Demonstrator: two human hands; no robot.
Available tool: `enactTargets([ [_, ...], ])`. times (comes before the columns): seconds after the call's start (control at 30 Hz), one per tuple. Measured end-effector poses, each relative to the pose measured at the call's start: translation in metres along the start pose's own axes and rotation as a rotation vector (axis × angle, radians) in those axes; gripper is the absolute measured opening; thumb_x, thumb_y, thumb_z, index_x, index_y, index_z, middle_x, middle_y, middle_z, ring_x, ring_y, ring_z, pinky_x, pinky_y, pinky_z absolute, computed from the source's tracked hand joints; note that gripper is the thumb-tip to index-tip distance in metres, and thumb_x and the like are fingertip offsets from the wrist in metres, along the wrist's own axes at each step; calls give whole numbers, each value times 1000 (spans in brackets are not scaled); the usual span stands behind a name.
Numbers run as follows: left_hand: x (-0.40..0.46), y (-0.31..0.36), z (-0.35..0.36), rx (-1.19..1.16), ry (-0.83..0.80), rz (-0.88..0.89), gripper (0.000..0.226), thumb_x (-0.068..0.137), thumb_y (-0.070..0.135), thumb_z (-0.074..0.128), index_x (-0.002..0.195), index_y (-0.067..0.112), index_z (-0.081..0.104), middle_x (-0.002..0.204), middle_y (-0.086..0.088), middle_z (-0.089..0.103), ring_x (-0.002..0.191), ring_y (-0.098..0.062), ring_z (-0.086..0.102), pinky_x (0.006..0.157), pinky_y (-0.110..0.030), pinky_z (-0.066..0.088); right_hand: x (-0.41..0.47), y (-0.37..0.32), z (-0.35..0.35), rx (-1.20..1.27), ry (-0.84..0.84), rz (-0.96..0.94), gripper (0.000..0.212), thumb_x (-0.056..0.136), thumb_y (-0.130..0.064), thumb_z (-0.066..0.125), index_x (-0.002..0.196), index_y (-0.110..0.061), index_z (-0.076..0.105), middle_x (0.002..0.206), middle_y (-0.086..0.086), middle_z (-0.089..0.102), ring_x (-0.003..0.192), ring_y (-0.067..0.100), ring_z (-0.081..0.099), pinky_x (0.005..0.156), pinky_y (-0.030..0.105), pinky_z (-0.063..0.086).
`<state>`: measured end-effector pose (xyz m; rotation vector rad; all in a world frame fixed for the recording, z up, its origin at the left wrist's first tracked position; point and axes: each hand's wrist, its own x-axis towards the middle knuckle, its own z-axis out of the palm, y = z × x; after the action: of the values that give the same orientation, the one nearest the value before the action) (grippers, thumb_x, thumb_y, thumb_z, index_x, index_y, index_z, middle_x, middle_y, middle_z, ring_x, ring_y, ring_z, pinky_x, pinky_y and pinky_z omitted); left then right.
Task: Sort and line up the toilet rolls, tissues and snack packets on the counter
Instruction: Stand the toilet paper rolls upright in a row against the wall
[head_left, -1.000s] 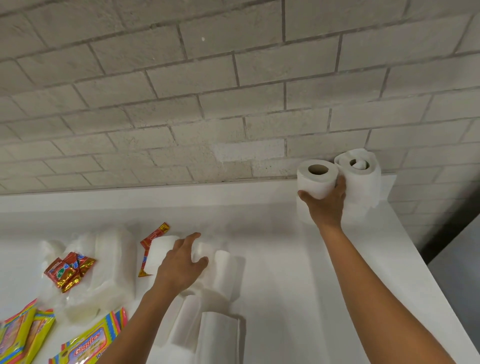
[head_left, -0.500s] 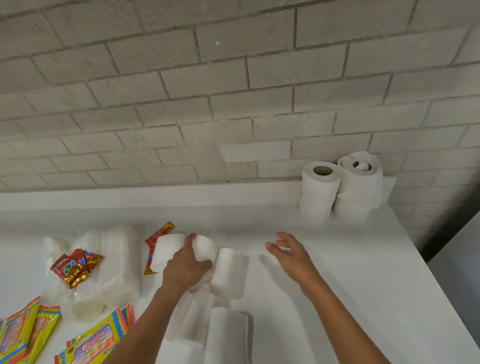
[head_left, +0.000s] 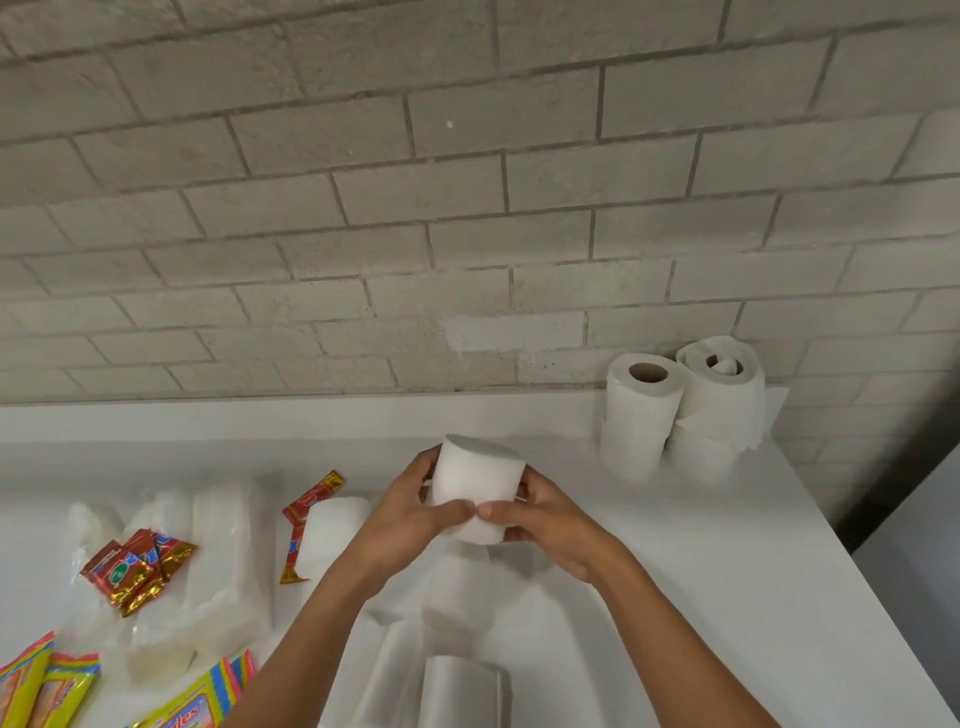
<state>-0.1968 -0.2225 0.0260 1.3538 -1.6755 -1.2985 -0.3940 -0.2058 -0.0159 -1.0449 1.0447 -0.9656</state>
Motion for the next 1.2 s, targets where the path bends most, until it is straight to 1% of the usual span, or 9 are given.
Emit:
enactTargets([
  [0.1, 5, -6, 2, 35, -18, -17, 69, 85, 25, 78, 139, 45, 40, 128, 17, 56, 114, -7, 58, 83, -22, 51, 6, 5, -8, -11, 126, -31, 63, 77, -18, 84, 130, -30, 54, 124, -3, 68, 112, 15, 66, 95, 41, 57],
  [0.23, 10, -21, -6, 76, 45, -66, 66, 88, 31, 74, 143, 45, 39, 131, 16, 53, 117, -7, 54, 87, -25, 47, 27, 9, -24, -127, 371, -30, 71, 71, -25, 88, 130, -30, 50, 120, -8, 63, 110, 13, 62, 92, 34, 55],
  [0.33, 11, -36, -13, 119, 54, -101, 60, 90, 34, 71, 140, 45, 41, 129, 15, 55, 115, -9, 56, 86, -25, 47, 45, 9, -36, -210, 486, -6, 75, 71, -26, 86, 133, -26, 44, 122, -6, 58, 110, 17, 58, 90, 33, 52],
  [0.5, 11, -57, -19, 207, 49, -156, 53, 90, 36, 70, 137, 43, 45, 126, 13, 57, 111, -10, 58, 82, -20, 49, 78, 14, -48, -310, 617, -6, 65, 74, -22, 81, 128, -19, 45, 117, -1, 58, 110, 24, 58, 88, 35, 50],
  [0.67, 10, -75, -18, 260, 21, -201, 53, 89, 41, 70, 136, 44, 44, 127, 13, 56, 108, -10, 59, 84, -21, 49, 106, 31, -56, -418, 645, 31, 72, 69, -25, 82, 131, -19, 45, 126, 2, 56, 119, 27, 56, 99, 45, 49],
  [0.83, 8, -90, -13, 263, -7, -241, 54, 89, 48, 67, 137, 43, 44, 127, 12, 55, 107, -11, 61, 91, -27, 52, 123, 38, -63, -515, 697, 39, 75, 72, -23, 82, 136, -14, 44, 132, 9, 51, 121, 32, 54, 98, 42, 46],
  [0.97, 7, -87, -5, 245, 4, -271, 51, 90, 55, 60, 137, 42, 44, 127, 10, 56, 99, -3, 63, 81, -18, 46, 131, 43, -65, -571, 714, 65, 80, 72, -24, 82, 138, -13, 40, 136, 10, 49, 122, 34, 53, 97, 44, 46],
  [1.13, 8, -87, -4, 206, -46, -309, 77, 70, 80, 56, 137, 46, 40, 125, 16, 54, 100, -5, 64, 72, -13, 48, 140, 42, -70, -592, 682, 75, 81, 71, -24, 82, 141, -16, 43, 135, 9, 51, 123, 32, 52, 98, 43, 45],
  [1.2, 8, -90, -4, 210, -61, -311, 83, 70, 80, 60, 141, 43, 39, 123, 17, 53, 97, -5, 66, 72, -15, 52, 144, 38, -73, -603, 666, 95, 83, 70, -23, 85, 142, -17, 45, 135, 10, 48, 122, 33, 53, 99, 43, 46],
])
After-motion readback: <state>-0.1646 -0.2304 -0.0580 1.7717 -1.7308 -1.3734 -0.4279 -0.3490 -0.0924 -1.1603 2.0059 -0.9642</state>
